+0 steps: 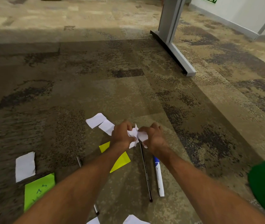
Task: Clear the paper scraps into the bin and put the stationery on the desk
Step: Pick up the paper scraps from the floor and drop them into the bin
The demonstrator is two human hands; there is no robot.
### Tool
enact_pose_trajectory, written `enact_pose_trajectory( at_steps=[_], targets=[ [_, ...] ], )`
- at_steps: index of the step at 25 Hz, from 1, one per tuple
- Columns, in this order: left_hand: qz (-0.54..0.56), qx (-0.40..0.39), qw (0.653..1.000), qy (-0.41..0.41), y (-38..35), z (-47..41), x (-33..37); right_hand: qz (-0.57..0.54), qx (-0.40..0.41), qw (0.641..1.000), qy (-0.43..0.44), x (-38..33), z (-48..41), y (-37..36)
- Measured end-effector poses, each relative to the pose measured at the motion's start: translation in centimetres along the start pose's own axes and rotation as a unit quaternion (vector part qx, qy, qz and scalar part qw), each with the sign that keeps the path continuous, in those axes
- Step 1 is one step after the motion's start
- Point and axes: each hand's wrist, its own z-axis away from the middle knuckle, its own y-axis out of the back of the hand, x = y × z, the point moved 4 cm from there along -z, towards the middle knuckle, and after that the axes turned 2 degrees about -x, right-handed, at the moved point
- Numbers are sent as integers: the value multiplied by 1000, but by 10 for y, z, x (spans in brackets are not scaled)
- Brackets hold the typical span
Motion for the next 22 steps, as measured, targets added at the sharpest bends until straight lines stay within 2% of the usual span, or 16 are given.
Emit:
enact_pose_trajectory(
  at_steps=[2,5,8,10,11,14,15,16,17,18,19,21,22],
  targets=[
    [99,15,994,49,5,4,-5,-83,15,996,-16,-1,5,1],
    [249,10,963,102,19,10,-15,-185,65,978,-64,0,7,12],
    [342,2,932,124,35,20,-30,-173,119,975,-78,-5,2,25],
    [370,36,920,124,53,26,-43,-216,109,968,-72,-23,-3,23],
    [351,70,926,122,64,28,-52,-235,100,965,-63,-35,-8,18],
    [171,165,968,85,107,40,-79,-259,56,964,-18,-77,-24,-5],
    [53,154,984,68,120,42,-88,-273,38,961,-5,-90,-29,-14],
    [-110,119,985,57,131,48,-97,-282,26,959,9,-101,-33,-22],
    [-273,94,957,40,141,55,-105,-285,16,958,23,-109,-37,-30],
    [-400,101,911,-3,149,64,-110,-279,8,960,35,-115,-42,-36],
    [-483,120,865,-59,158,71,-119,-276,-8,960,52,-124,-47,-44],
    [-581,130,791,-143,166,84,-131,-224,-45,969,94,-137,-58,-57],
    [-606,126,767,-171,169,89,-139,-139,-48,982,117,-141,-65,-65]
  ],
)
